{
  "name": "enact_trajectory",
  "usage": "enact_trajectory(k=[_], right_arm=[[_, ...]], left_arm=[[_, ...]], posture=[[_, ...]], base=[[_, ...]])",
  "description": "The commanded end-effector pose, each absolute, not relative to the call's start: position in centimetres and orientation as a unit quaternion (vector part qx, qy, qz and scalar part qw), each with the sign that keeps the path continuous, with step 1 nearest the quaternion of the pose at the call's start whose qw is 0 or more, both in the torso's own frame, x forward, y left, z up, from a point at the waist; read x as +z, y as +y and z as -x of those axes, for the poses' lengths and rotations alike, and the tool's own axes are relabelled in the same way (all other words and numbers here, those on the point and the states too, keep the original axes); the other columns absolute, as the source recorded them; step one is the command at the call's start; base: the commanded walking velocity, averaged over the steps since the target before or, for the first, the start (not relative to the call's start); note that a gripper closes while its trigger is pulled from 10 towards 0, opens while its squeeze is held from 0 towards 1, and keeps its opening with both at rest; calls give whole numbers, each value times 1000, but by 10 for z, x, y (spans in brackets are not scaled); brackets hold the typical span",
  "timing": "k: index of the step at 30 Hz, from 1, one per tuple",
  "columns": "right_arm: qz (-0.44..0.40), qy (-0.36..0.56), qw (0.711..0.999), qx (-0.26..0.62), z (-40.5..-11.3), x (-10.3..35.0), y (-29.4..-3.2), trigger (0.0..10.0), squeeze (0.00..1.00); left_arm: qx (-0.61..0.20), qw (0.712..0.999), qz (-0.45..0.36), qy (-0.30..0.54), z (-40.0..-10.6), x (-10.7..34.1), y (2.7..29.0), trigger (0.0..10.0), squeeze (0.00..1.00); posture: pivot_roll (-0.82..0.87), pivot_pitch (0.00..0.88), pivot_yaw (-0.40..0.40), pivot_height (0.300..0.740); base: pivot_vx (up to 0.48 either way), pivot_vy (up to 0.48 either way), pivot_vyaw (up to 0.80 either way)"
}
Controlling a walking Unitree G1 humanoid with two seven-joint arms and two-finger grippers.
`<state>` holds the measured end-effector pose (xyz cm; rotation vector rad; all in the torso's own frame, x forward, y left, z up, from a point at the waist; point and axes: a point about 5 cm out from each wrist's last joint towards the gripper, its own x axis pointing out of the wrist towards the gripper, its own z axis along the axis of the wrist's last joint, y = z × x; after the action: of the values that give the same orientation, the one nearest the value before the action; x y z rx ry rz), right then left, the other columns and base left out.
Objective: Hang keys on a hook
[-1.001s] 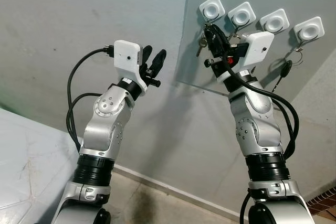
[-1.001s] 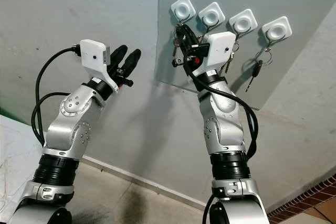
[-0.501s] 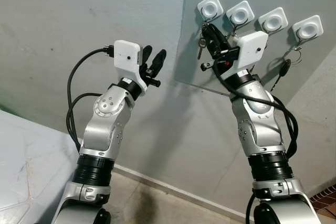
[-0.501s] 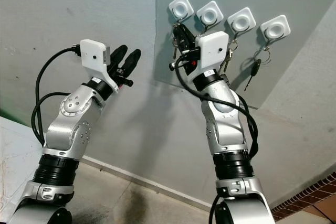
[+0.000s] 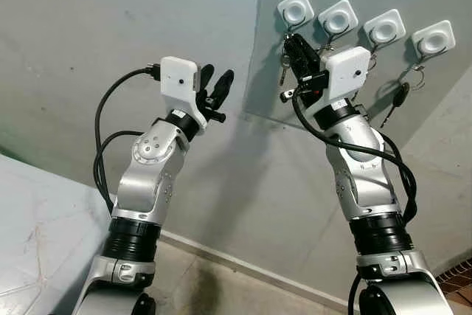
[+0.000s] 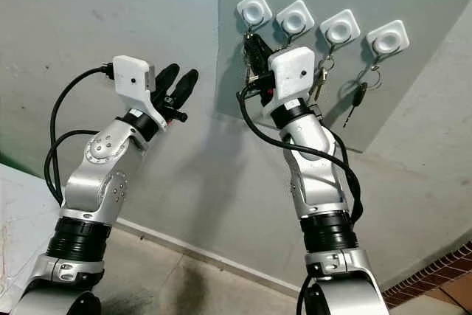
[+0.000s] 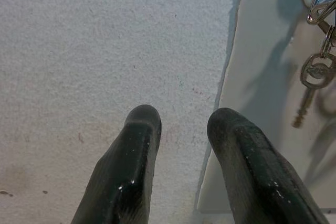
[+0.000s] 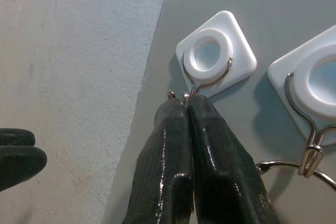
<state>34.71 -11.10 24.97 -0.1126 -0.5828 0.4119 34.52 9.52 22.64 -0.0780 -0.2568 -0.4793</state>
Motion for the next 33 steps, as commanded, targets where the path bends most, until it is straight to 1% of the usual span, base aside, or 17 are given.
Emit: enact_trajectory(k=[1, 3, 4, 5, 7, 10, 17, 21, 27, 28, 29, 31, 32, 33], right_arm=[[31, -286, 936, 201, -349, 252, -111, 10000, 0], [0, -286, 936, 205, -349, 254, -112, 10000, 0], [-40, -284, 935, 209, -349, 256, -113, 10000, 0], [-61, -285, 933, 212, -349, 257, -113, 10000, 0], [-61, -289, 931, 213, -348, 258, -113, 10000, 0], [-91, -295, 926, 218, -347, 263, -114, 10000, 0], [-91, -305, 920, 231, -344, 264, -114, 10000, 0], [-73, -305, 920, 236, -342, 264, -112, 10000, 0], [3, -302, 922, 243, -342, 260, -109, 10000, 0], [20, -301, 922, 241, -342, 260, -108, 10000, 0], [58, -300, 923, 235, -343, 258, -108, 10000, 0], [58, -300, 923, 235, -343, 258, -108, 10000, 0], [88, -298, 922, 231, -344, 256, -108, 10000, 0], [88, -298, 922, 231, -344, 256, -108, 10000, 0]], left_arm=[[-242, 960, 39, -134, -343, 231, 93, 10000, 0], [-242, 960, 39, -133, -343, 231, 93, 10000, 0], [-242, 960, 40, -133, -343, 231, 92, 10000, 0], [-242, 960, 40, -133, -343, 230, 92, 10000, 0], [-243, 960, 40, -132, -343, 230, 92, 10000, 0], [-244, 960, 40, -131, -343, 230, 91, 10000, 0], [-246, 960, 40, -130, -343, 229, 91, 10000, 0], [-246, 960, 40, -130, -343, 229, 91, 10000, 0], [-245, 960, 40, -130, -343, 230, 91, 10000, 0], [-245, 960, 40, -130, -343, 230, 91, 10000, 0], [-244, 960, 40, -130, -343, 230, 92, 10000, 0], [-244, 960, 40, -130, -343, 230, 92, 10000, 0], [-244, 960, 40, -130, -343, 229, 92, 10000, 0], [-244, 960, 40, -130, -343, 229, 92, 10000, 0]], posture=[[137, 36, -61, 740], [137, 35, -61, 740], [137, 36, -61, 740], [137, 36, -61, 740], [137, 36, -61, 740], [134, 36, -59, 740], [134, 36, -57, 740], [134, 38, -56, 740], [133, 39, -56, 740], [133, 39, -56, 740], [133, 40, -56, 740], [133, 40, -56, 740], [132, 42, -56, 740], [132, 42, -56, 740]], base=[[0, 0, 0], [0, 0, 0], [0, 0, 0], [0, 0, 0], [0, 0, 0], [0, 0, 0], [0, 0, 0], [0, 0, 0], [0, 0, 0], [0, 0, 0], [0, 0, 0], [0, 0, 0], [0, 0, 0], [0, 0, 0]])
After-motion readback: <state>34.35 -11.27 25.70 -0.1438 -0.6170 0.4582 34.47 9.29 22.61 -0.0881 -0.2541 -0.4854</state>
